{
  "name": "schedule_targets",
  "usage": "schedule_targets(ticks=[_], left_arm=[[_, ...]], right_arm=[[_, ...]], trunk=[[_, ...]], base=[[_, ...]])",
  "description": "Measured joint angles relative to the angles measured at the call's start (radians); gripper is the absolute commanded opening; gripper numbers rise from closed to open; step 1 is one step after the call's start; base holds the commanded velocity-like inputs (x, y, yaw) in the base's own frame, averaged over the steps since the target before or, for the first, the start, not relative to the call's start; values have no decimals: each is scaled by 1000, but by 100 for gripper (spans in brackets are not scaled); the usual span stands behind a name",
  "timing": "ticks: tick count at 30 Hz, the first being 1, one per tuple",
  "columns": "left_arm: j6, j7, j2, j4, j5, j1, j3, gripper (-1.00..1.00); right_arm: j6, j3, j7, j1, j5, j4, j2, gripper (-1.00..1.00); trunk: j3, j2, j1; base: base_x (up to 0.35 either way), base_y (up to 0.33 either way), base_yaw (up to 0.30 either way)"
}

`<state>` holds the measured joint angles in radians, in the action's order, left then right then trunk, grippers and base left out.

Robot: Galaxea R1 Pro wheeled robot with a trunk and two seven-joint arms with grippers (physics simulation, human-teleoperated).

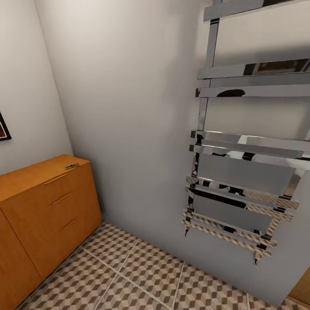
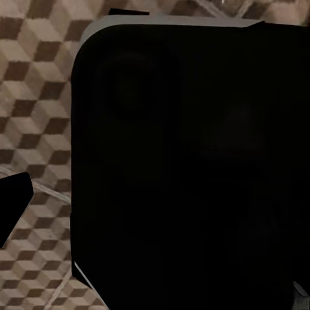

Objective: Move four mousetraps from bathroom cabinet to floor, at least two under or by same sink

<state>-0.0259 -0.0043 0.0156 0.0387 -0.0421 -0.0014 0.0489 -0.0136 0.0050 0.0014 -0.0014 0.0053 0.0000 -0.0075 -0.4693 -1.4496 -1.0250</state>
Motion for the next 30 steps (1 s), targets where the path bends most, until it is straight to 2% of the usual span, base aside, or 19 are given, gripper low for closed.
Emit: schedule_targets(ticks=[4,10,30], left_arm=[[-5,0,2,4,-20,0,7,100],[-7,0,4,5,-53,0,10,100],[-8,0,6,7,-53,0,10,100]], right_arm=[[-6,-1,0,0,0,0,1,100],[-16,-1,0,0,-2,0,1,100],[-17,-1,0,0,-2,0,3,100]], trunk=[[0,0,0],[0,0,0],[0,0,0]], base=[[0,0,26],[0,0,232],[0,0,272]])
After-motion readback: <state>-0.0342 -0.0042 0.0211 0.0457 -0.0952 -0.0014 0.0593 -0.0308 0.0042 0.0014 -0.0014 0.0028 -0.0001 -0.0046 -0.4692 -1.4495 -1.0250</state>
